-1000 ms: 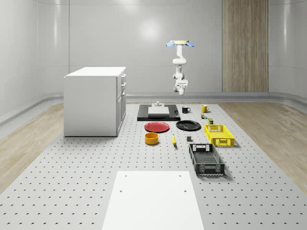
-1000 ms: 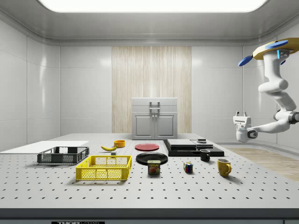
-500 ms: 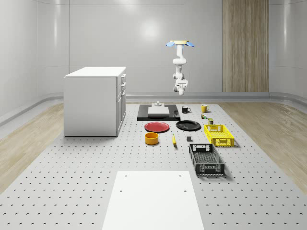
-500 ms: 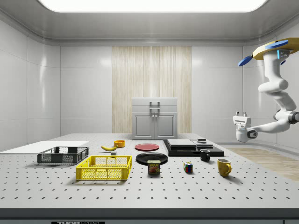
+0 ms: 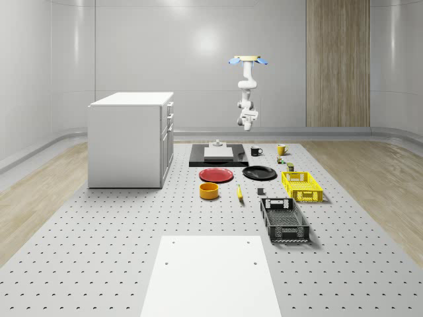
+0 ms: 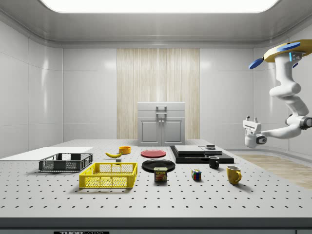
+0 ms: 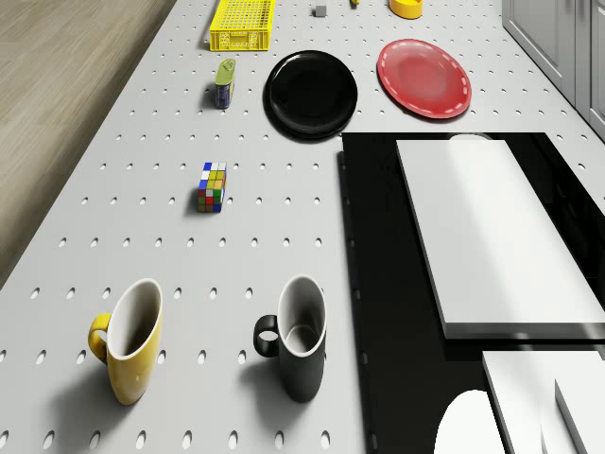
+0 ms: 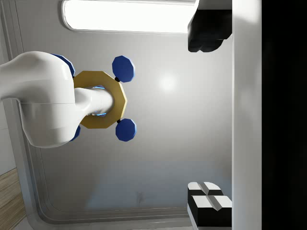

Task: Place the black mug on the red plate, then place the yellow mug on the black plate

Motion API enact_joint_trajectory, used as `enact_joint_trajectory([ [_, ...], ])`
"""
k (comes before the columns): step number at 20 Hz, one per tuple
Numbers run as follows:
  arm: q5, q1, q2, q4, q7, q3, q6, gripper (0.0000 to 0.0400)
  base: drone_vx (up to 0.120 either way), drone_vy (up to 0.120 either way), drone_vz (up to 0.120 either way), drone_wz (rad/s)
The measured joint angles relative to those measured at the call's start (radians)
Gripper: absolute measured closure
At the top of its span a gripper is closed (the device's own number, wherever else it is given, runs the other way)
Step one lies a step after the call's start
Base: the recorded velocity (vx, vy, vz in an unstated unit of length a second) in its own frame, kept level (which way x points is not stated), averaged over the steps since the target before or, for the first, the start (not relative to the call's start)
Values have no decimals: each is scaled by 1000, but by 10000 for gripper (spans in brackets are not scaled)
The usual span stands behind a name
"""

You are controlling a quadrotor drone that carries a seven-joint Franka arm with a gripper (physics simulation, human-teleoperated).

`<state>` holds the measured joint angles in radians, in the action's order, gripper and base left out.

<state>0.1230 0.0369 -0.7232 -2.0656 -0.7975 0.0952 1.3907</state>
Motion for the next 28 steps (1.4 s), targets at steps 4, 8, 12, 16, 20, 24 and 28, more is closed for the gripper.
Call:
enact_joint_trajectory([
  [4, 120, 27, -6, -19, -17, 85, 6, 0, 0, 0, 0, 0],
  [8, 343, 77, -21, -80, -51, 239, 17, 0, 0, 0, 0, 0],
  [12, 706, 167, -58, -242, -125, 472, 34, 0, 0, 0, 0, 0],
  [16, 1158, 314, -115, -499, -268, 721, 26, 0, 0, 0, 0, 0],
  [20, 1531, 523, -170, -699, -446, 908, -48, 0, 100, 0, -40, 0],
  [24, 1735, 721, -220, -788, -585, 1024, -139, 0, 120, 0, -120, 0],
  [28, 1822, 851, -262, -818, -671, 1089, -197, 0, 120, 0, -120, 0],
])
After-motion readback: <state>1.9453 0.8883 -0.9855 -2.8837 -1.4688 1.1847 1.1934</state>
